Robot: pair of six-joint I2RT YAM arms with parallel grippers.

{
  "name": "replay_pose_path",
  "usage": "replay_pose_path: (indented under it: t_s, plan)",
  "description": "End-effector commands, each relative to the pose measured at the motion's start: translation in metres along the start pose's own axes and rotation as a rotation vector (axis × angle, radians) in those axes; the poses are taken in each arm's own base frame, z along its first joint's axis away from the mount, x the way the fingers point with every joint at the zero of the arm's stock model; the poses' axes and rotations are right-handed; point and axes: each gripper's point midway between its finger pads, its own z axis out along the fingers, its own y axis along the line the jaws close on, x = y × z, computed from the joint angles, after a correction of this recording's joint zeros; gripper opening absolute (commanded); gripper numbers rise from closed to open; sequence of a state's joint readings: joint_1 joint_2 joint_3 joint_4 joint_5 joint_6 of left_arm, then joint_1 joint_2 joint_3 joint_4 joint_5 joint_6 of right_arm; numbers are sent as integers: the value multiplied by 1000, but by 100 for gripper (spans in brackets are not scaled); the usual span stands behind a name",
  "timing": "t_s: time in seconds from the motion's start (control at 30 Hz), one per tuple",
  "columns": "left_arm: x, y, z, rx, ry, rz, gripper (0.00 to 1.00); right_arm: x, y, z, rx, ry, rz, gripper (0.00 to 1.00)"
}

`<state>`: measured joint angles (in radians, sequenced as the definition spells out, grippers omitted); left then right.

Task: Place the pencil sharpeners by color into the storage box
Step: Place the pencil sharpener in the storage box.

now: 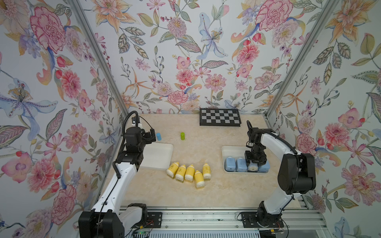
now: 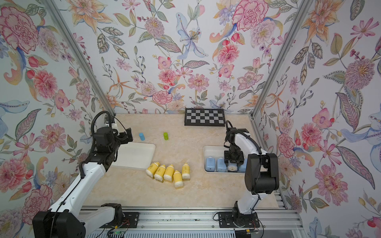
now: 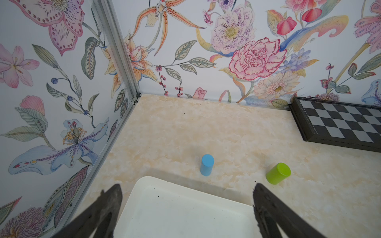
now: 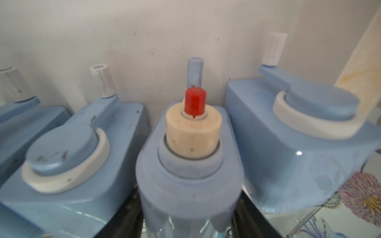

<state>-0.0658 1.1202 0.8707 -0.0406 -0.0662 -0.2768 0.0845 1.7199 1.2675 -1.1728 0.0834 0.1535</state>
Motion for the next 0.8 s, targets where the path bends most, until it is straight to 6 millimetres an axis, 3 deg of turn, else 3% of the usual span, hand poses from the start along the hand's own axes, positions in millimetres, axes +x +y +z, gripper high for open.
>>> replay_pose_path:
  t_s: [0.0,0.43,0.6,0.77]
  plan:
    - [-4,-1,-4,-1,-20,10,99,7,-7,-1,46,13,1,62]
    - [-6,0,-4,-4,-25,7,99,8,-11,-11,59,-10,8,65]
    - [-4,1,-3,-13,-20,14,99,6,-12,-34,59,-73,16,65]
    - [3,5,5,-37,13,25,99,0,5,-73,-5,-192,17,66]
